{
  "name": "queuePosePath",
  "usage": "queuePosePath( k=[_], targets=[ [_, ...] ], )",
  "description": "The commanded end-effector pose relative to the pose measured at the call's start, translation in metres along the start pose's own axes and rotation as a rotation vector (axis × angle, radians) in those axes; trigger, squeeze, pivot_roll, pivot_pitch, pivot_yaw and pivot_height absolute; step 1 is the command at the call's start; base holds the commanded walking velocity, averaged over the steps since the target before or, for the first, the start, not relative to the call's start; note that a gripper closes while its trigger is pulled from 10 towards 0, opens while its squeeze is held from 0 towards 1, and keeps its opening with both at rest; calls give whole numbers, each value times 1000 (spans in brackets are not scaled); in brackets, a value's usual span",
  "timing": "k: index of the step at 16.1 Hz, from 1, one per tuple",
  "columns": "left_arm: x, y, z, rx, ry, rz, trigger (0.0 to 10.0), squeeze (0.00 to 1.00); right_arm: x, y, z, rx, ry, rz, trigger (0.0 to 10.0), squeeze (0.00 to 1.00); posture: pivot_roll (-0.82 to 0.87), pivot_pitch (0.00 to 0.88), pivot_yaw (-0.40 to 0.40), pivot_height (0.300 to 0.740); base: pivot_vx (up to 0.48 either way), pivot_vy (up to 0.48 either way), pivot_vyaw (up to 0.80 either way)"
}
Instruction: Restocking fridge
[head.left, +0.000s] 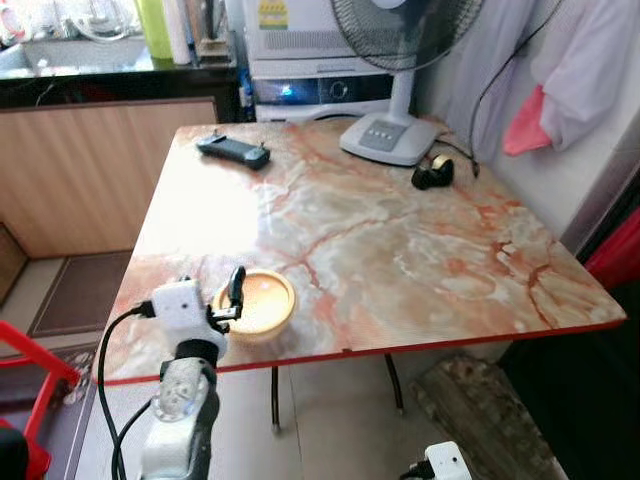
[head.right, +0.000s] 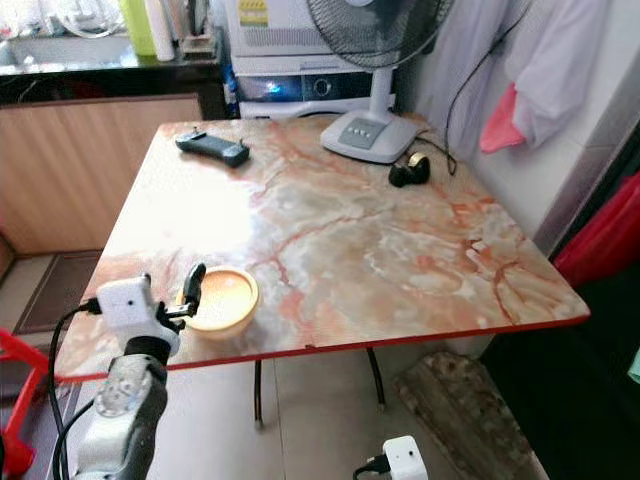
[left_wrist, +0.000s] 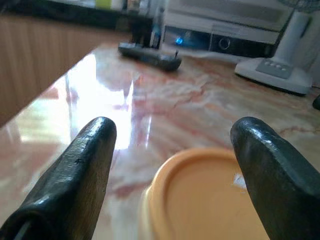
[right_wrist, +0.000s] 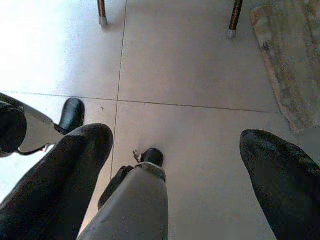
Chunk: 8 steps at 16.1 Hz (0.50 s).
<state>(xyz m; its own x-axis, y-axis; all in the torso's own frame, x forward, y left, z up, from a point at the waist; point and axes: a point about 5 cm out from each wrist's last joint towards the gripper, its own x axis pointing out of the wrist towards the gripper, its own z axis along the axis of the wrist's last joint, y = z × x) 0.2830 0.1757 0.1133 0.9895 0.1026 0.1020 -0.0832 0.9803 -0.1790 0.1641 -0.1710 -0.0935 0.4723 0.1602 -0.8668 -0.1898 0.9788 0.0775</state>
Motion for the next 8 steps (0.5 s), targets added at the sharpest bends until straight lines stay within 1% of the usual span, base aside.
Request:
queuePosePath(
  k=[1, 2, 4, 6, 8],
  targets=[
    [9, -2, 6, -31, -8, -26, 10000, 1000, 0, 0, 2, 6, -1, -3, 10000, 0, 71, 0, -39, 740, 0, 0, 0],
    [12, -1, 8, -43, -11, -17, 10000, 1000, 0, 0, 2, 7, -2, -3, 10000, 0, 63, 0, -35, 740, 0, 0, 0],
    [17, 4, 9, -127, -3, 16, 10000, 1000, 0, -1, 2, 15, -9, -5, 10000, 0, 59, 0, -35, 740, 0, 0, 0],
    [18, 5, 9, -167, -1, 18, 10000, 1000, 0, -1, 2, 15, -9, -6, 10000, 0, 57, 0, -34, 740, 0, 0, 0],
    [18, 11, 6, -226, 16, 35, 10000, 1000, 0, -2, 2, 16, -10, -8, 10000, 0, 51, 0, -33, 740, 0, 0, 0]
  ],
)
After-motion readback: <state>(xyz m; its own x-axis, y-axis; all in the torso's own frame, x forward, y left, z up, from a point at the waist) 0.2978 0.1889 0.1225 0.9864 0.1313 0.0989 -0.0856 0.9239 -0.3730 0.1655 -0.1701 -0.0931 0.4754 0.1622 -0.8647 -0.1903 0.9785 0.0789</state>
